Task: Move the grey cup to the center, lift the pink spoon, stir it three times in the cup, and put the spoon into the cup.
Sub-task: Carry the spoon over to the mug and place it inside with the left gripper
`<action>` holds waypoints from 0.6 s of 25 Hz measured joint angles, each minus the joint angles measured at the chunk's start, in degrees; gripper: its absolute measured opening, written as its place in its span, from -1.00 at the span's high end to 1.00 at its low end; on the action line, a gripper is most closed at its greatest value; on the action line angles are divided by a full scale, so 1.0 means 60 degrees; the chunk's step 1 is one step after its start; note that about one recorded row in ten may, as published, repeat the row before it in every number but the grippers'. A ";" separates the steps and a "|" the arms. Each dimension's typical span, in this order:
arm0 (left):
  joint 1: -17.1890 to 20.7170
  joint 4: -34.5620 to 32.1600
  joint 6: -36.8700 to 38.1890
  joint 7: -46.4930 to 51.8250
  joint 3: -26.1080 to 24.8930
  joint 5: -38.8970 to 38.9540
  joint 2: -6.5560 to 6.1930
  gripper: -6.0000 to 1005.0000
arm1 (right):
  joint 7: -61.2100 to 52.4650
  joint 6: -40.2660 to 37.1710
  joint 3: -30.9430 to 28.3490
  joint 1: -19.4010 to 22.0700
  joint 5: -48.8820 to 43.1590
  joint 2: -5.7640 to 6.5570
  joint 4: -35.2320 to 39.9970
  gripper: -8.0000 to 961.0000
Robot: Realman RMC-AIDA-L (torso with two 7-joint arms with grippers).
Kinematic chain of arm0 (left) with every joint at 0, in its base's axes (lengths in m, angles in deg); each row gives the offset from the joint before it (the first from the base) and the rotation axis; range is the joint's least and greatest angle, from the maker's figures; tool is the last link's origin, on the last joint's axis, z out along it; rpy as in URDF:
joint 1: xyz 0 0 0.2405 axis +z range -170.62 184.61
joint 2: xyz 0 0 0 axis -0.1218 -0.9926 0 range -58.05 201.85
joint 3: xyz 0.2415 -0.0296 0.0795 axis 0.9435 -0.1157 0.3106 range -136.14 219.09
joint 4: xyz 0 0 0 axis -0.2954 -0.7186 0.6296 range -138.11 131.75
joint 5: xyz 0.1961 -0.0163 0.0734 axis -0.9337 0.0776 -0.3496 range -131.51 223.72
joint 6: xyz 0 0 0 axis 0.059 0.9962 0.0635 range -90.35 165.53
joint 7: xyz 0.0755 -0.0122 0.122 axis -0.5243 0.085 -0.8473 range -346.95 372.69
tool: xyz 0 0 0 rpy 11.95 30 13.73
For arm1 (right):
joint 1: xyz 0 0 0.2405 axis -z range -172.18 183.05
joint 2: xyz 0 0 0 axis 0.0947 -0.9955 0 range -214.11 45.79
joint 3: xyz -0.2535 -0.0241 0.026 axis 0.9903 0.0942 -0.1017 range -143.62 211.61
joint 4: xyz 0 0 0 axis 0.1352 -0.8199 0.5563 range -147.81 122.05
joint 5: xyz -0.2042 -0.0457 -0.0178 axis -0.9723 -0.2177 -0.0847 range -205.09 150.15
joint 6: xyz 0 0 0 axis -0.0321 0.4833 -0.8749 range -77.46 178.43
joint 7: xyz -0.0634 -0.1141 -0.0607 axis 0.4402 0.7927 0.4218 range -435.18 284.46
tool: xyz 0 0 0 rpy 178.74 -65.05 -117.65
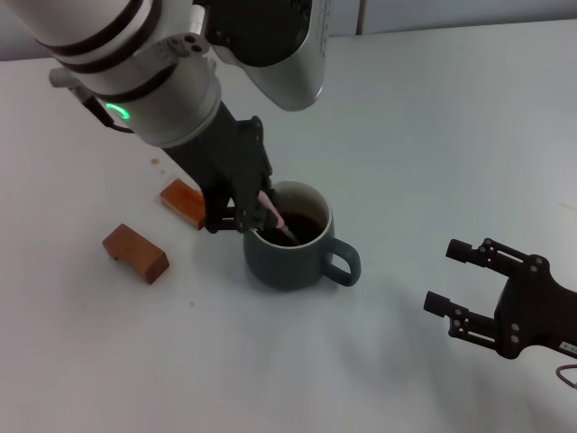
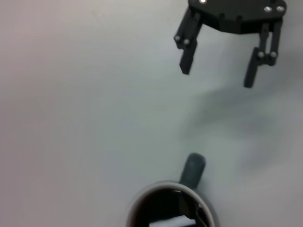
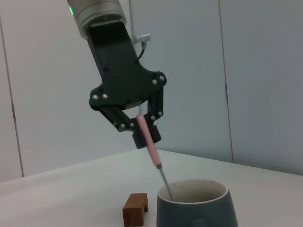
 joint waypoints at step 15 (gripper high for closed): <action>0.0151 0.0135 -0.0594 0.0118 0.0213 -0.0989 -0.0002 0.64 | 0.0024 0.0032 0.0004 -0.0009 -0.0004 0.0010 -0.0202 -0.55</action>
